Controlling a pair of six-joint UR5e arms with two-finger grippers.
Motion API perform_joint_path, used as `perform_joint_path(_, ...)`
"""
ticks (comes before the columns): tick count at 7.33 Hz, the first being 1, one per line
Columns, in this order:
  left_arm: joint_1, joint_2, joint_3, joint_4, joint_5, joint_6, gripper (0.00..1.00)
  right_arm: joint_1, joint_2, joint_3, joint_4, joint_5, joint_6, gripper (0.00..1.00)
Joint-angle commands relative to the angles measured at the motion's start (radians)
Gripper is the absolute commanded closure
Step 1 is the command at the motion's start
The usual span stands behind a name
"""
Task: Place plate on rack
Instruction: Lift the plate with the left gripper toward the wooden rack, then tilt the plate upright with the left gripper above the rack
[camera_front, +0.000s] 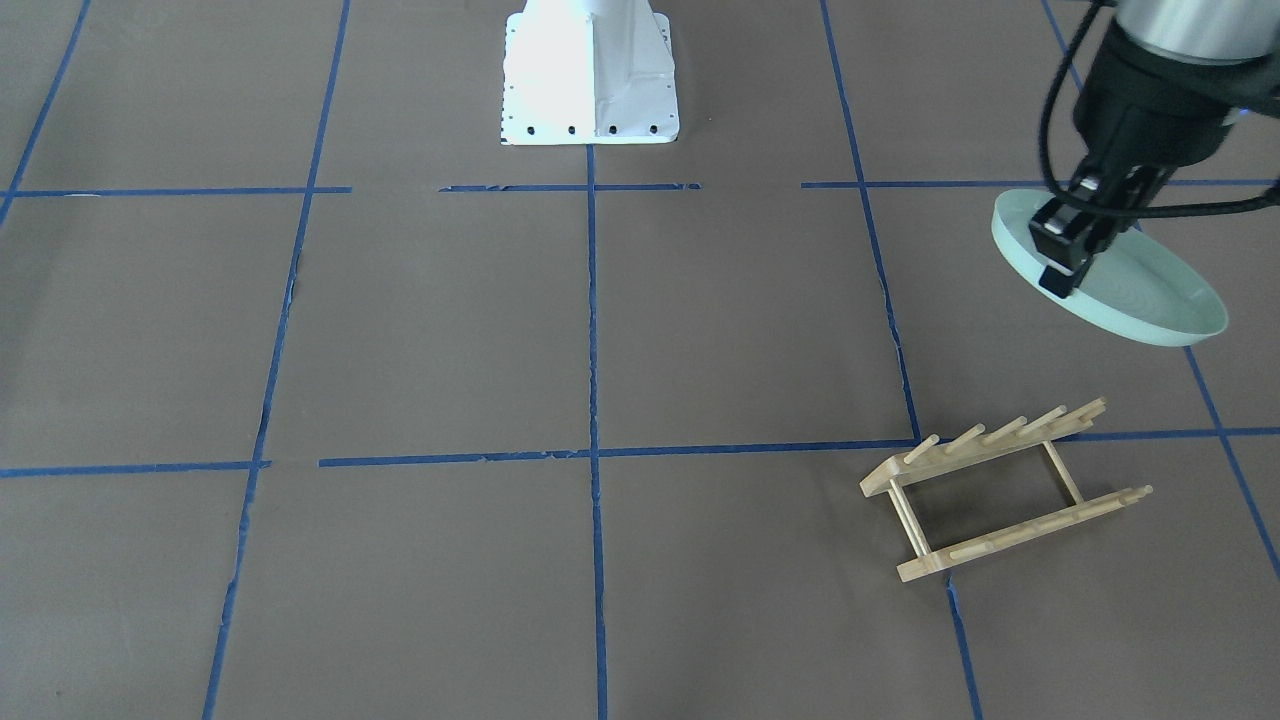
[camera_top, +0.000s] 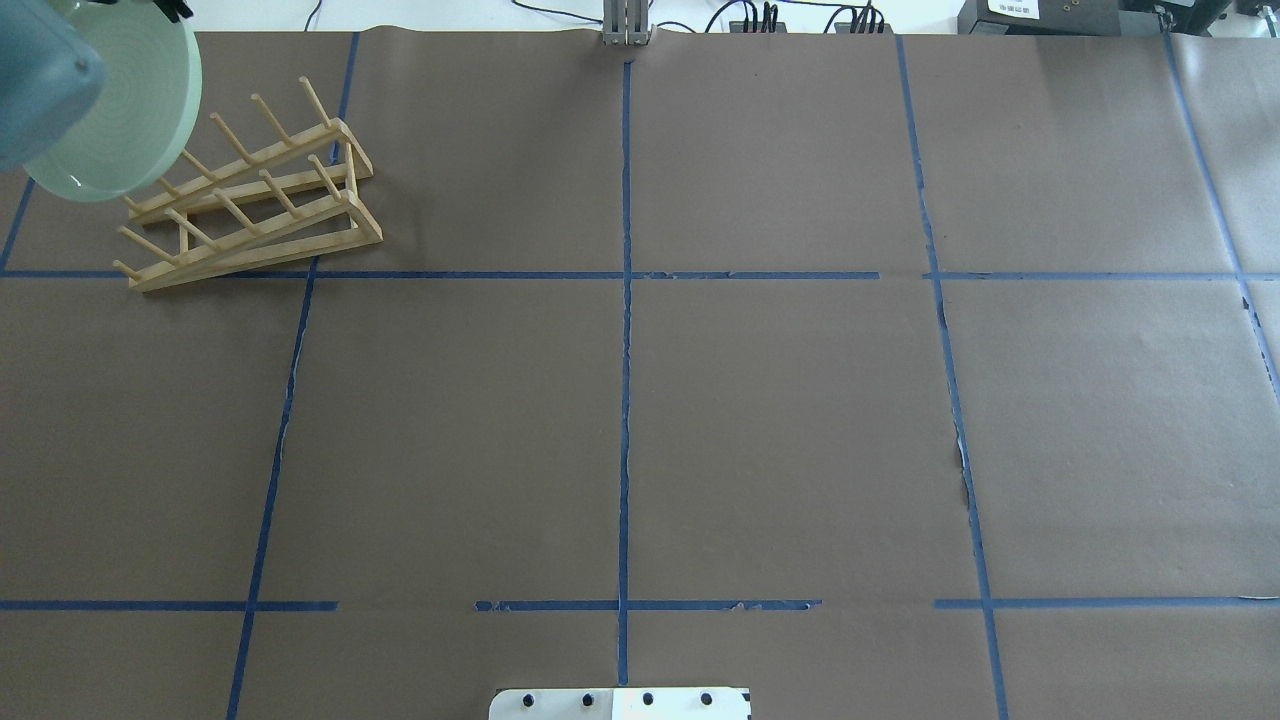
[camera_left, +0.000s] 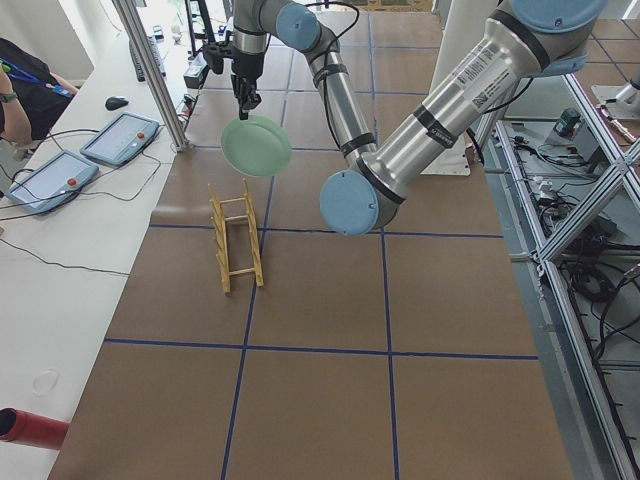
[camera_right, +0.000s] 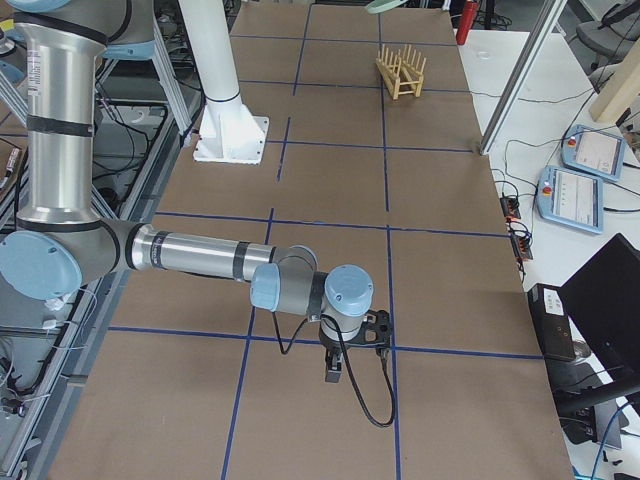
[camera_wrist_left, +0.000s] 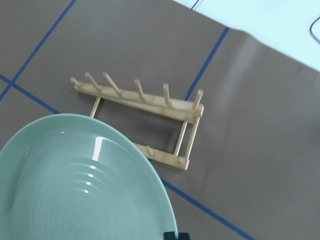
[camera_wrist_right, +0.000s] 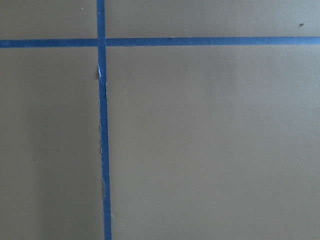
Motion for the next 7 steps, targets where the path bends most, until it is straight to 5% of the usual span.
perform_joint_path(1,-0.12,0.112,0.002,-0.273,-0.121,-0.001,1.0,0.0,0.0,0.001,0.0,0.0,0.0,0.0)
perform_joint_path(5,-0.131,0.299,-0.018,-0.591,-0.226,-0.065,1.0,0.0,0.0,-0.001,-0.001,0.0,-0.001,0.0)
perform_joint_path(7,-0.143,0.493,-0.02,-0.95,-0.287,-0.207,1.0,0.0,0.0,-0.001,0.0,0.0,0.0,0.0)
